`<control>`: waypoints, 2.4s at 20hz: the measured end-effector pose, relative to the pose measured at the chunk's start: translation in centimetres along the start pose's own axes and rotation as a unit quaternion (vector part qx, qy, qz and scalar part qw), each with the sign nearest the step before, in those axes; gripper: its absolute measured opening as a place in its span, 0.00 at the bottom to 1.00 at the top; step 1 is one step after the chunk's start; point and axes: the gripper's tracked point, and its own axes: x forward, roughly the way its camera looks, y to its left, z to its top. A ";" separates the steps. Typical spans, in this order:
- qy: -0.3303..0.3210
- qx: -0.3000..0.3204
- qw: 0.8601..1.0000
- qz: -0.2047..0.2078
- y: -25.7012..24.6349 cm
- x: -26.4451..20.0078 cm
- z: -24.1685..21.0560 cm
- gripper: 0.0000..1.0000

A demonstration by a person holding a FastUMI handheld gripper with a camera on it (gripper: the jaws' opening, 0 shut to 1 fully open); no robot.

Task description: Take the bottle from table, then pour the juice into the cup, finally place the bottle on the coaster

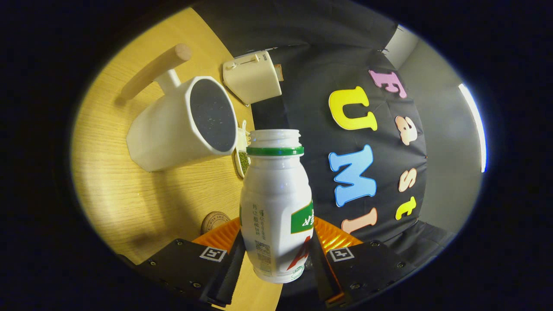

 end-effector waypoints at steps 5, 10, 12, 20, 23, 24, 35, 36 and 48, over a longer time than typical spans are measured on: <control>-0.001 -0.025 1.000 -0.008 -0.8 0.5 0.1 0.72; -0.003 -0.054 0.998 -0.022 -1.6 0.5 0.2 0.71; -0.003 -0.062 0.998 -0.026 -1.7 0.5 0.1 0.72; -0.007 -0.088 0.995 -0.035 -2.3 0.5 0.5 0.71; -0.013 -0.103 0.994 -0.042 -2.6 0.6 0.7 0.71; -0.013 -0.109 0.993 -0.046 -2.8 0.5 0.7 0.71; -0.017 -0.141 0.988 -0.059 -3.4 0.6 1.2 0.71; -0.018 -0.143 0.988 -0.060 -3.5 0.6 1.3 0.71; -0.021 -0.169 0.983 -0.074 -4.4 0.5 1.5 0.71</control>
